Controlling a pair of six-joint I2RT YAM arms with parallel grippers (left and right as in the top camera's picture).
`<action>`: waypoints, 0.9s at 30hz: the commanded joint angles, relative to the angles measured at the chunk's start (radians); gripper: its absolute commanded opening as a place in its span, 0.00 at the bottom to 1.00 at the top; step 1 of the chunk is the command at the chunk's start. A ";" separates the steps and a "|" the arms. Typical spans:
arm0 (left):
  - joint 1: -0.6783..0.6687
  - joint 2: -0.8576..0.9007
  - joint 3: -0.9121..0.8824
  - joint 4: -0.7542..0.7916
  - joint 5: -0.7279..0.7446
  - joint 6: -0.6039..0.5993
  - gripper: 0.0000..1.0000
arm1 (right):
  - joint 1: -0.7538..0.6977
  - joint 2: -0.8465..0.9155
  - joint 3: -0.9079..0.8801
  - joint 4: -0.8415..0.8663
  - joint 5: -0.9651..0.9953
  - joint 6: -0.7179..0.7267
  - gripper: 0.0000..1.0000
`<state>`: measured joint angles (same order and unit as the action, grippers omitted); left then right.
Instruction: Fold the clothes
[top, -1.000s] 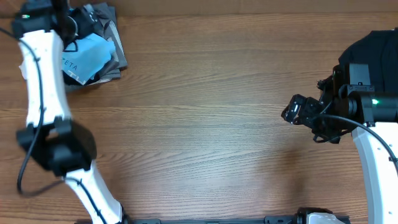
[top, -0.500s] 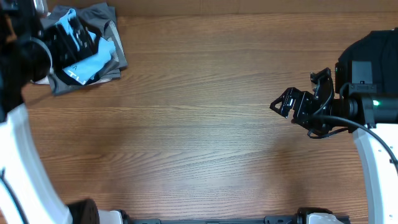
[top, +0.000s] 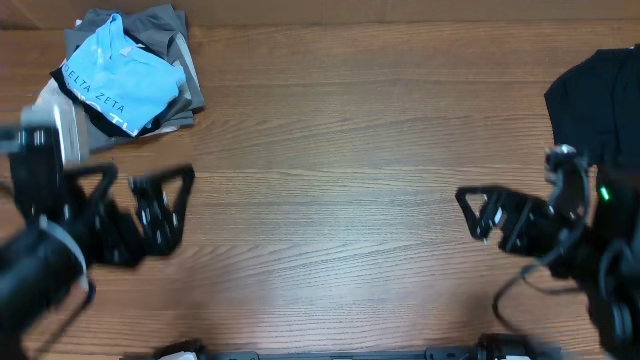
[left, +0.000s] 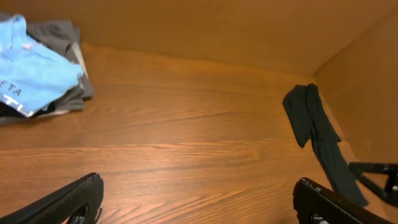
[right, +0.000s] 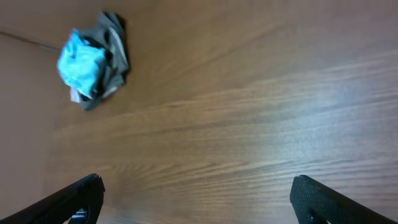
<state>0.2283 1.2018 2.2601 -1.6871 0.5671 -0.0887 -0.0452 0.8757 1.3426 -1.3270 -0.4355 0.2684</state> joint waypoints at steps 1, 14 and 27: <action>-0.009 -0.122 -0.056 -0.002 0.029 0.050 1.00 | 0.000 -0.087 0.023 -0.018 0.054 -0.003 1.00; -0.009 -0.507 -0.259 -0.002 -0.002 0.060 1.00 | 0.000 -0.245 0.023 -0.005 0.211 0.098 1.00; -0.009 -0.552 -0.261 -0.002 -0.111 0.060 1.00 | 0.000 -0.241 0.018 -0.050 0.315 0.099 1.00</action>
<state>0.2283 0.6514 2.0026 -1.6913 0.4770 -0.0483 -0.0452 0.6350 1.3464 -1.3685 -0.1524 0.3634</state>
